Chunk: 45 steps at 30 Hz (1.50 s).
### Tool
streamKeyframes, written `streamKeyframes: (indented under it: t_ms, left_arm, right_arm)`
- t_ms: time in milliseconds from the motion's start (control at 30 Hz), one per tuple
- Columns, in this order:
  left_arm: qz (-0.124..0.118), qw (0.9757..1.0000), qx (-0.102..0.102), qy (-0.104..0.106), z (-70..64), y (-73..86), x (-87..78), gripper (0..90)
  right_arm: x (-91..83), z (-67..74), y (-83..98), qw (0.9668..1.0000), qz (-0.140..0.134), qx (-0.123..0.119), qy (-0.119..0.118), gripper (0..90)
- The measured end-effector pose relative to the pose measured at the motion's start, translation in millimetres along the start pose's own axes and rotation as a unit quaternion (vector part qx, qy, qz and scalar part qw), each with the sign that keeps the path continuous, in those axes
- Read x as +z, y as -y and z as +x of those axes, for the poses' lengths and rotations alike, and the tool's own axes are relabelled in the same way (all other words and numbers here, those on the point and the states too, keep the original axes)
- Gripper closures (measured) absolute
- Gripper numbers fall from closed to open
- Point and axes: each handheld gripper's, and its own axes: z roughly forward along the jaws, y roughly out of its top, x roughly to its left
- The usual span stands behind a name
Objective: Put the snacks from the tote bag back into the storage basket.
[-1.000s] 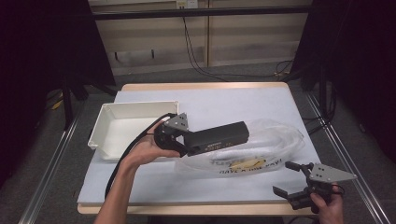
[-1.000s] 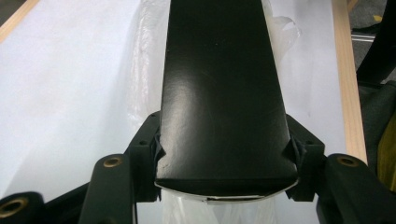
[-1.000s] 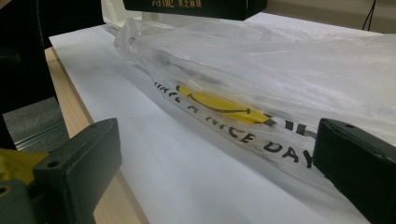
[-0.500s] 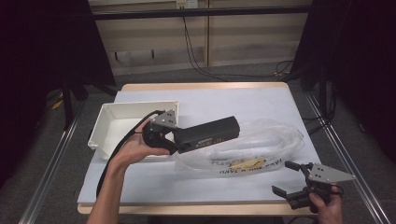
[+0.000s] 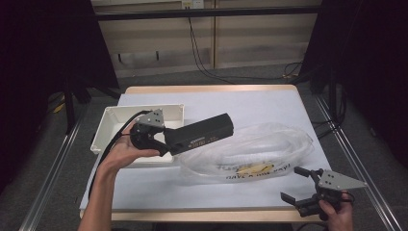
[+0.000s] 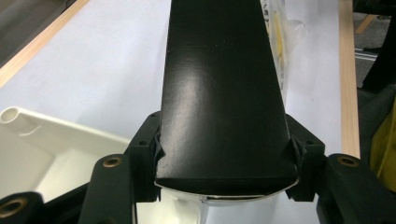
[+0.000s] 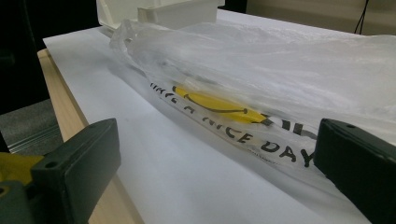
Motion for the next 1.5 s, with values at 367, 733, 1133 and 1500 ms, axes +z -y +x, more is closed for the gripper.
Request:
streamKeyframes:
  t_ms: [367, 733, 1133, 1500]
  left_arm:
    - [-0.011, 0.9994, -0.022, -0.025, 11.0, 12.5, -27.5, 43.2]
    - [-0.008, 0.9988, -0.034, -0.035, 24.8, 20.6, -47.3, 43.2]
    - [-0.002, 0.9966, -0.043, -0.07, 41.9, 34.6, -71.8, 43.1]
    - [0.012, 0.9944, -0.062, -0.084, 60.4, 54.0, -77.3, 43.2]
  right_arm:
    - [-1.5, -0.5, 1.1, 1.0, -0.001, 0.001, 0.005, 0.3]
    - [1.0, 0.2, 0.1, 1.0, -0.002, 0.001, 0.003, 0.3]
    - [1.3, 0.1, 0.8, 1.0, -0.001, 0.0, 0.004, 0.3]
    - [1.7, -0.9, 1.6, 1.0, 0.001, 0.0, 0.005, 0.3]
